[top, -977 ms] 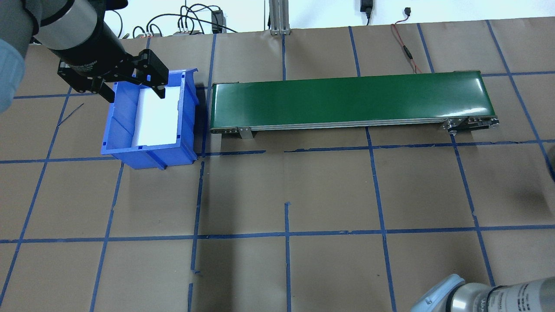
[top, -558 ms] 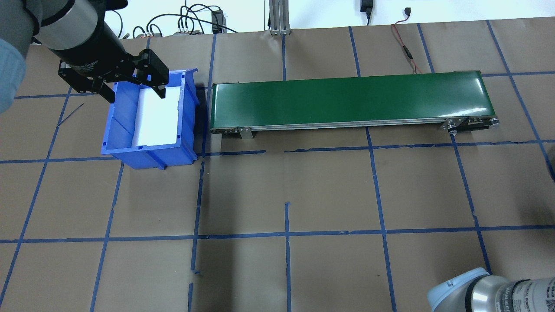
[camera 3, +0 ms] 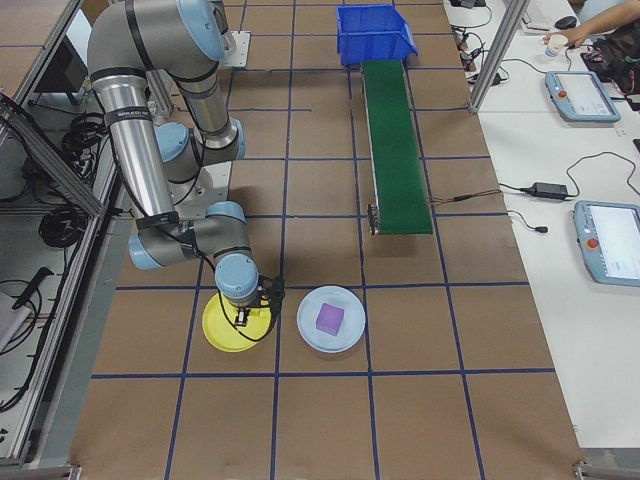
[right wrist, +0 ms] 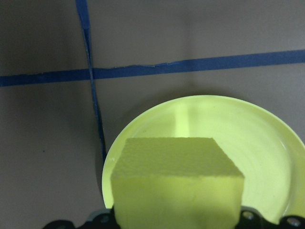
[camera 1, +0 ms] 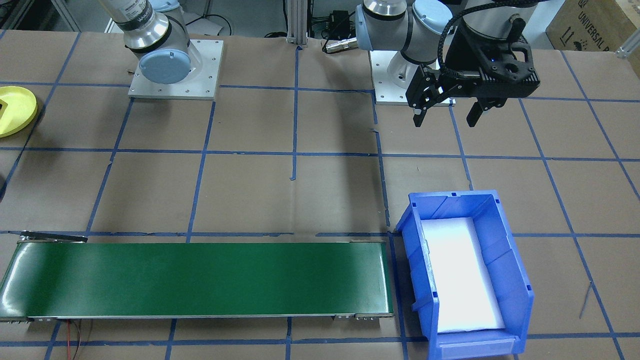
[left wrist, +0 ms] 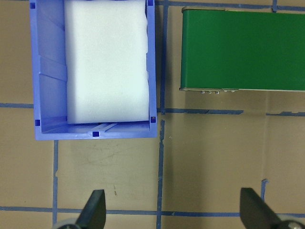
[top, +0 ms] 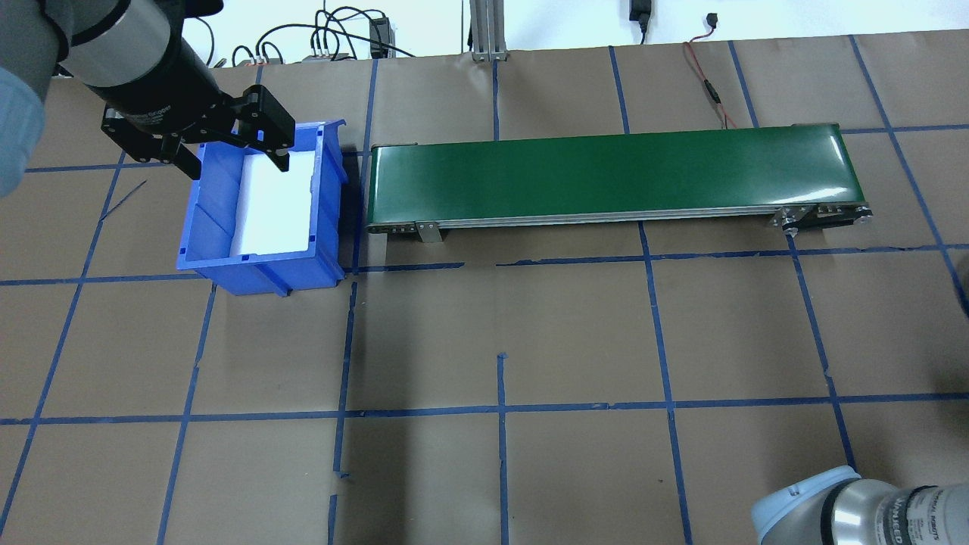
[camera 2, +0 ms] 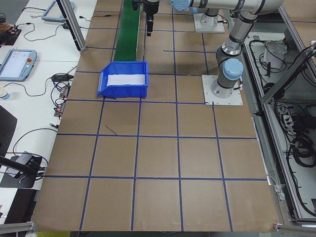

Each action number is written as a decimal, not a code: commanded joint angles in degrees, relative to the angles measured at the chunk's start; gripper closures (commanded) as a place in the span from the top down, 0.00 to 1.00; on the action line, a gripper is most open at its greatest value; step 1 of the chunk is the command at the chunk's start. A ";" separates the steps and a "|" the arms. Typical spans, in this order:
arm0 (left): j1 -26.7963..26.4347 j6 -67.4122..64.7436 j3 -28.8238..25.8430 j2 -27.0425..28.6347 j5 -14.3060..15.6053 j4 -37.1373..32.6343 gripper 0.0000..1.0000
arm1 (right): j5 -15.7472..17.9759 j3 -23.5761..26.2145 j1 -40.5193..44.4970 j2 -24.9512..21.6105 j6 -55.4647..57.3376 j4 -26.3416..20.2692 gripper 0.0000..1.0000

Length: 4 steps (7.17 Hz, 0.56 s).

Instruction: Move block left to right into plate

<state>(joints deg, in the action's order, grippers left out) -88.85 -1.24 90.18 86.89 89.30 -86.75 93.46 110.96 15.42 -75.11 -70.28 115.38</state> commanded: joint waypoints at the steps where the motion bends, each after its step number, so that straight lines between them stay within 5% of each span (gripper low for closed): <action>1: -0.01 0.09 0.00 -0.06 0.00 0.00 1.00 | 0.49 -0.04 -0.04 0.05 0.06 -0.07 1.00; 4: -0.01 0.27 0.00 -0.06 0.09 0.00 1.00 | 0.49 -1.17 4.41 -1.53 8.25 -1.12 1.00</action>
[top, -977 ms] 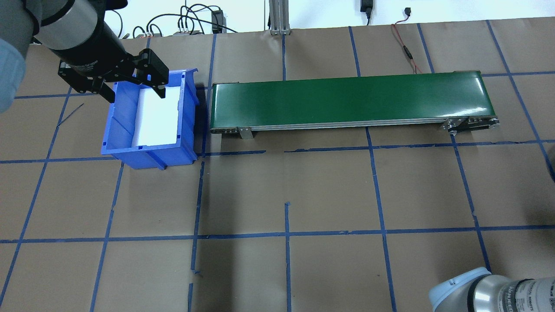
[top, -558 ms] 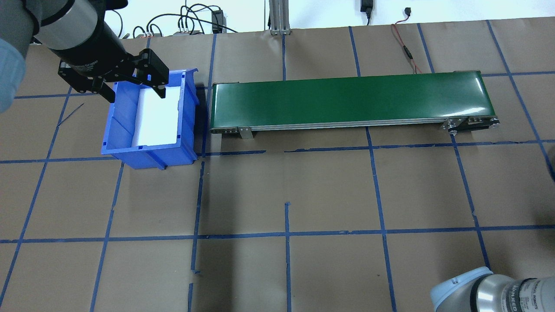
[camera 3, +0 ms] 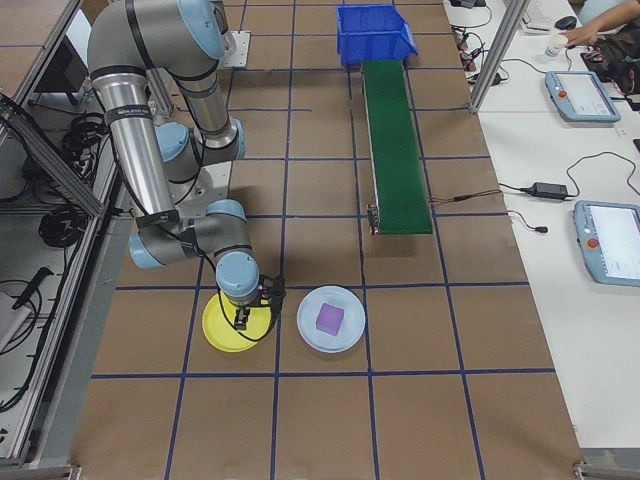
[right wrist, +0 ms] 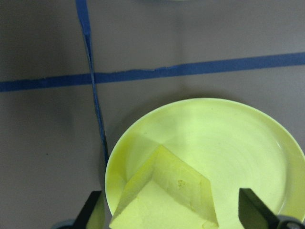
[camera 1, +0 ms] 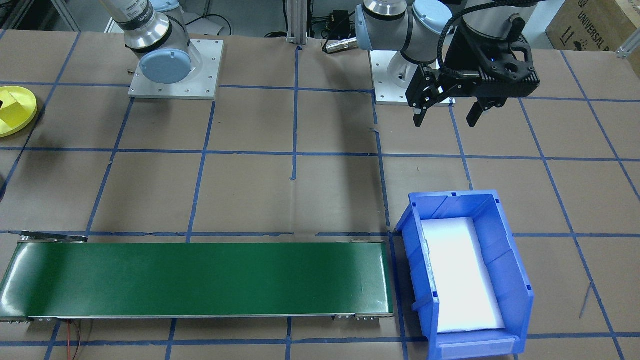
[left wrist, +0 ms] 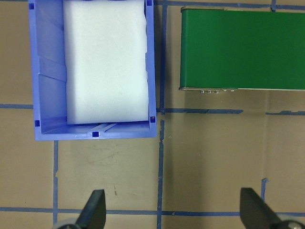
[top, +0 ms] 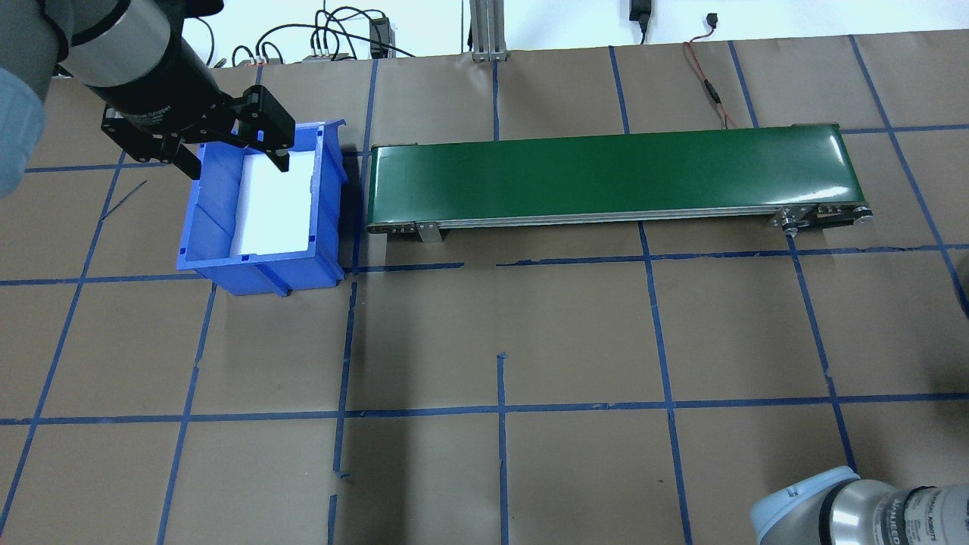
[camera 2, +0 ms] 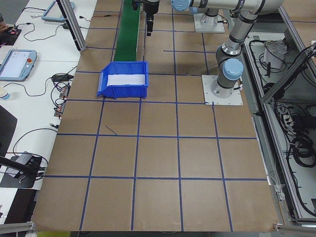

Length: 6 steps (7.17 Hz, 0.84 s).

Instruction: Move block left to right into plate

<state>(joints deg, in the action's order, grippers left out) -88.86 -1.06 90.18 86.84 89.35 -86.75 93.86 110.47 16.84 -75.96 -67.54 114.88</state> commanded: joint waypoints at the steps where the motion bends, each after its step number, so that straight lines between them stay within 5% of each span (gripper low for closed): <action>1: 0.00 0.10 0.00 0.00 0.12 0.00 1.00 | 1.57 -2.95 12.94 -3.29 7.23 -1.93 1.00; 2: 0.00 0.18 0.00 0.00 0.12 0.00 1.00 | 5.68 -5.67 22.26 -5.67 12.04 -5.51 1.00; 4: 0.00 0.18 0.00 0.00 0.20 -0.09 1.00 | 1.36 -8.76 38.44 -7.88 30.00 -8.97 1.00; 6: 0.00 0.18 0.00 -0.09 -0.06 -0.09 1.00 | 0.36 -14.63 55.93 -11.05 47.83 -18.43 1.00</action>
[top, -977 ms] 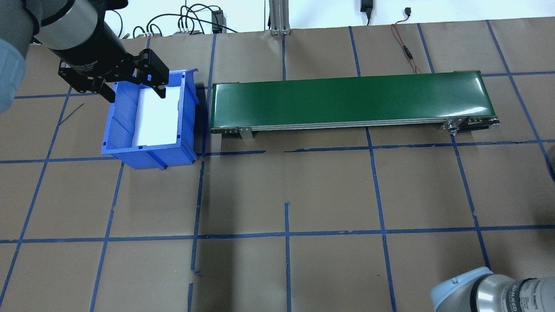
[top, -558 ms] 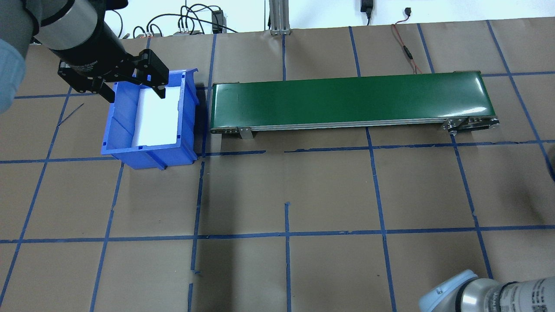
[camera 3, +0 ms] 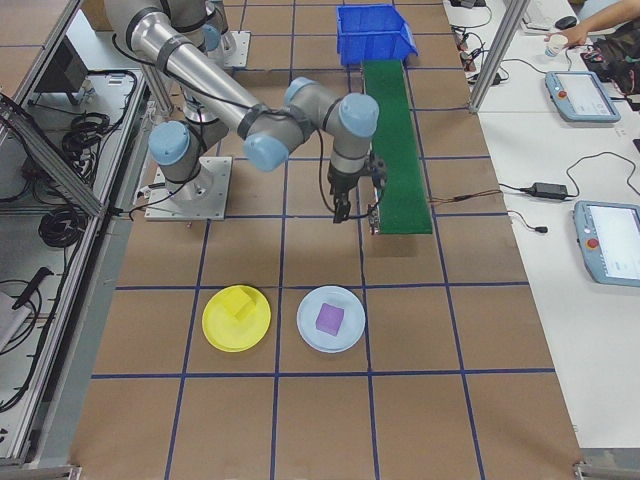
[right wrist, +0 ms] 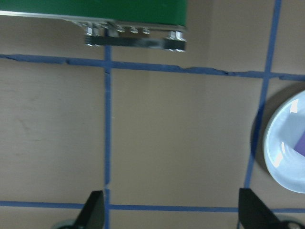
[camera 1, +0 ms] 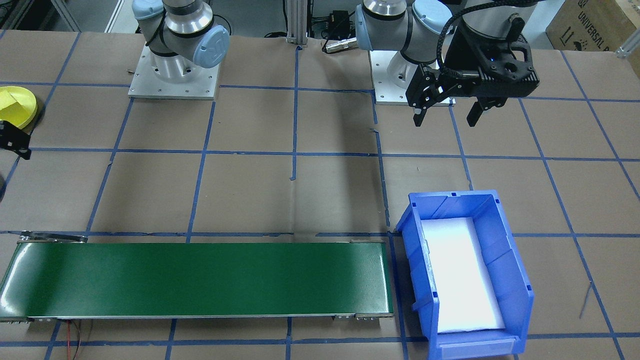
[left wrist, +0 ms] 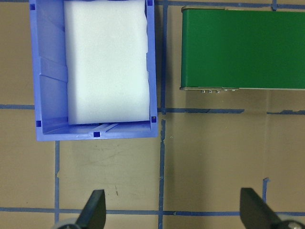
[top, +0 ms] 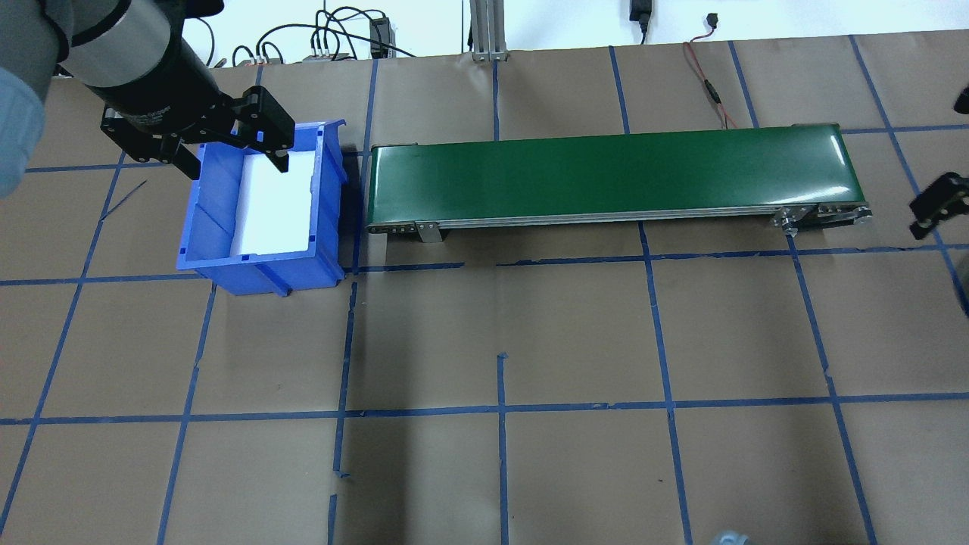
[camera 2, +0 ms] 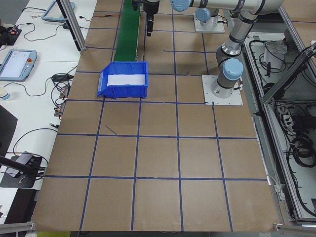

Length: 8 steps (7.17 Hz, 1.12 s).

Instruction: Move block left to right into plate

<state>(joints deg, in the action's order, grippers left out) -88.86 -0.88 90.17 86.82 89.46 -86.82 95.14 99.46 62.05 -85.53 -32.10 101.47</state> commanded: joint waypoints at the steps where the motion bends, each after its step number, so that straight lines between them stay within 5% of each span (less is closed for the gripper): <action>1: 0.00 0.00 0.00 -0.07 -0.16 -0.01 1.00 | -2.57 -7.14 18.47 -2.18 17.80 -8.36 1.00; 2: 0.00 0.09 0.00 -0.07 -0.16 -0.01 1.00 | -3.28 -11.27 25.68 -2.71 28.99 -14.22 1.00; 4: 0.00 0.09 0.00 -0.07 0.02 -0.01 1.00 | -7.32 -16.30 32.07 -3.32 37.23 -15.16 1.00; 8: 0.00 0.09 0.00 -0.16 0.19 -0.01 1.00 | -6.81 -14.91 32.35 -3.07 38.25 -15.51 1.00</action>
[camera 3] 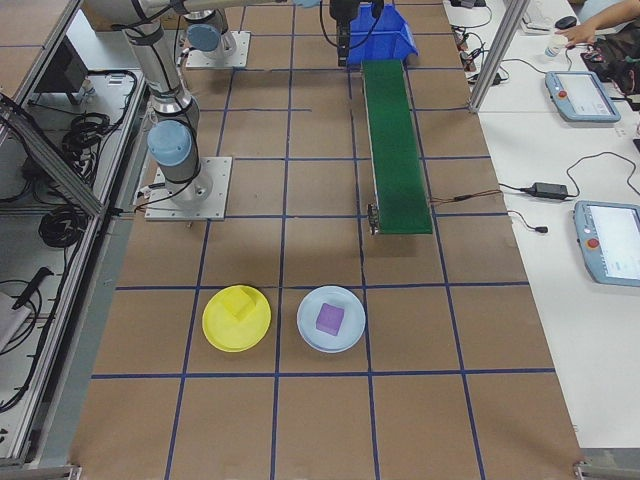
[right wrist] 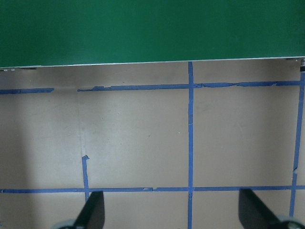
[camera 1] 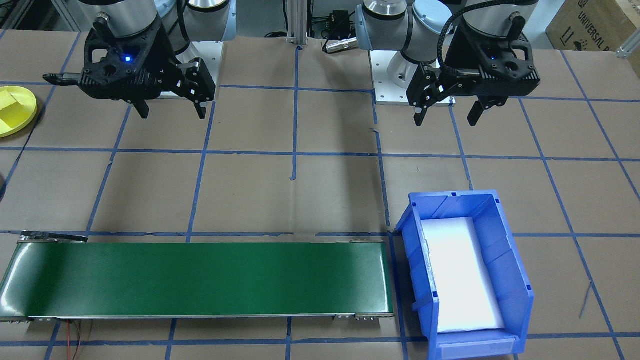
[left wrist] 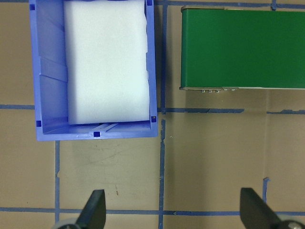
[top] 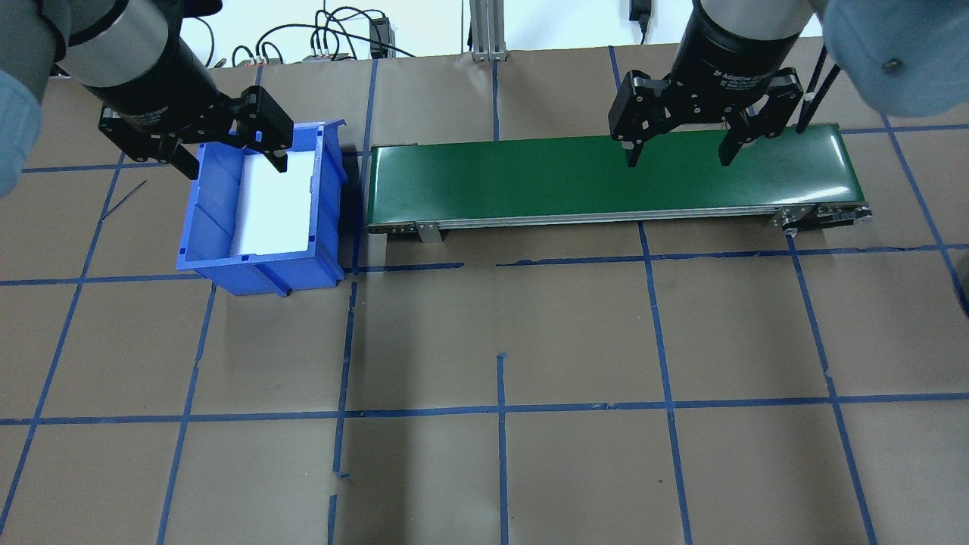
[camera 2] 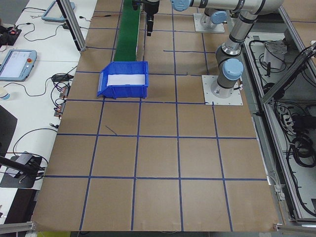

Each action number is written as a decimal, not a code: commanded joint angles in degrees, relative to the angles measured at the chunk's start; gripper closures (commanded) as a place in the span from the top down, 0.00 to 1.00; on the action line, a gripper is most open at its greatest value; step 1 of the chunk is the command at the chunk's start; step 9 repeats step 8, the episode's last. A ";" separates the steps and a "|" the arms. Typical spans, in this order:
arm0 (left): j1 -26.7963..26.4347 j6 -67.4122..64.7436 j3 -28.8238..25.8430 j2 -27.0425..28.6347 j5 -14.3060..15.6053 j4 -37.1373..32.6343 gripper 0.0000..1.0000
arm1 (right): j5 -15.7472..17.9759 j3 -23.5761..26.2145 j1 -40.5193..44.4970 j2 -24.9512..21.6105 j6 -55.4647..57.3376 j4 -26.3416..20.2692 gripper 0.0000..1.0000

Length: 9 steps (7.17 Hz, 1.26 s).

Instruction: Move block left to right into plate

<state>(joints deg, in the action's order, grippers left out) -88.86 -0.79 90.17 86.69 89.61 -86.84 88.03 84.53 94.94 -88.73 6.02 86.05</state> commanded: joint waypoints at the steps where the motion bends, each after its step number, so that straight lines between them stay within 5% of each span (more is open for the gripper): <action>1: 0.00 0.00 0.00 -0.03 0.04 0.00 1.00 | 0.65 -0.33 -0.63 -0.13 0.13 -0.10 1.00; 9: -0.09 -0.18 0.09 0.05 -0.05 0.00 1.00 | 3.73 0.20 -1.07 -0.39 -0.74 -1.59 1.00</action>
